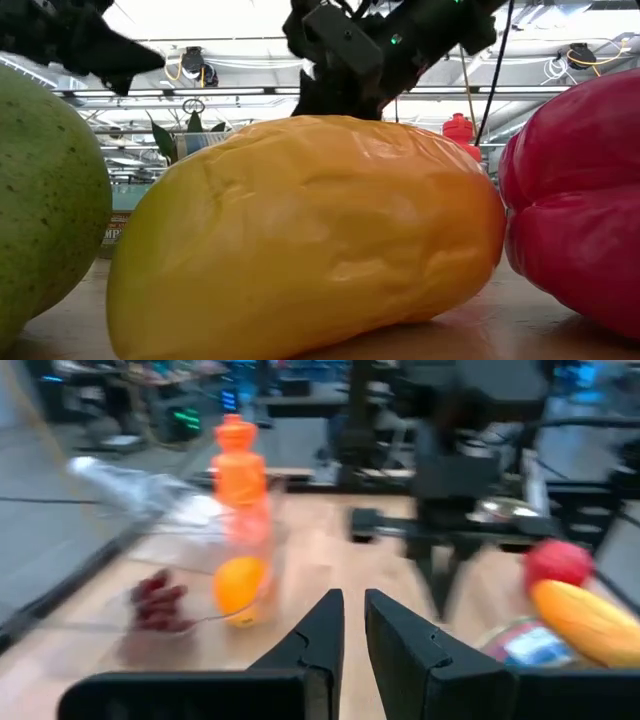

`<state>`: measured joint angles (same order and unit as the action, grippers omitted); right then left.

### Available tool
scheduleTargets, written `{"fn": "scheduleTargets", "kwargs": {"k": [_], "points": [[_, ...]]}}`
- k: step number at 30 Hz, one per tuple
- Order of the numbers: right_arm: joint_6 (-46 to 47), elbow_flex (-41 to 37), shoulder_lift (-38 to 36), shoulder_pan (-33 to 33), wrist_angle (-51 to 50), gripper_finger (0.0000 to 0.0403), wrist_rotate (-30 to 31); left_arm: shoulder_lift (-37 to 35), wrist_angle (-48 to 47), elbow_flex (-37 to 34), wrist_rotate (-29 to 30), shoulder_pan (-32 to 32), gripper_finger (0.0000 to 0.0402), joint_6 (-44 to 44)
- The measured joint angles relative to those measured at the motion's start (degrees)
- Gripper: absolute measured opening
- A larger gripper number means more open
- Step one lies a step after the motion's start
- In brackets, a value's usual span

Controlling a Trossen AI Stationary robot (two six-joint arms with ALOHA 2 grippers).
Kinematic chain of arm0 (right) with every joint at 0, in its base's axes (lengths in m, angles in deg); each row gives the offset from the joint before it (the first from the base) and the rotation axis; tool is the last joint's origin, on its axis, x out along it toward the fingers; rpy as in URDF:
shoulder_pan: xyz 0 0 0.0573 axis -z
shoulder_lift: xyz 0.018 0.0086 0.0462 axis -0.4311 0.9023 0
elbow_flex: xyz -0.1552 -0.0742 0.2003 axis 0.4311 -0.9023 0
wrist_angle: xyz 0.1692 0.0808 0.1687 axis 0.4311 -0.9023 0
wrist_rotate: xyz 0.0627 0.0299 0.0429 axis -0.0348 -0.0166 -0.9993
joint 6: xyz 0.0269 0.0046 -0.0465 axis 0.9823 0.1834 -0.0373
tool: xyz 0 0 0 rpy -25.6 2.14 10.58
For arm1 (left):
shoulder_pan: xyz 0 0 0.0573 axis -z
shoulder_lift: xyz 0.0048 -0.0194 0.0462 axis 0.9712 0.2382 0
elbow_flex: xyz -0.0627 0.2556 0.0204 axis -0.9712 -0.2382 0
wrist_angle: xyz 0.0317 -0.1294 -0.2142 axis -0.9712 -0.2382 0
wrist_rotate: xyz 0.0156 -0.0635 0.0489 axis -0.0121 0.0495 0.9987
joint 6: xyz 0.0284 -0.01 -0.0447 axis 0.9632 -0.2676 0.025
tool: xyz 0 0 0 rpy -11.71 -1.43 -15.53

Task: Pick & Place Food Item
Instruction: Put the left blue and pink tuna can into the blue bin

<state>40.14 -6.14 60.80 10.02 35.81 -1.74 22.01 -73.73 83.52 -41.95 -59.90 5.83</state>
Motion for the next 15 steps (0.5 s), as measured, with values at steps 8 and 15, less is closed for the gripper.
{"fn": "scheduleTargets", "kwargs": {"k": [8, 15], "points": [[0.0, -5.2, -7.8, -2.7, -3.3, 0.0, 5.6, 23.0, -8.6, 17.0, -7.0, 3.6, 0.0051, 2.2], [-6.9, -18.2, -22.1, -8.3, 11.1, 0.0, 10.2, 46.5, -26.6, 38.4, -11.0, 6.7, 0.0077, 5.0]]}}
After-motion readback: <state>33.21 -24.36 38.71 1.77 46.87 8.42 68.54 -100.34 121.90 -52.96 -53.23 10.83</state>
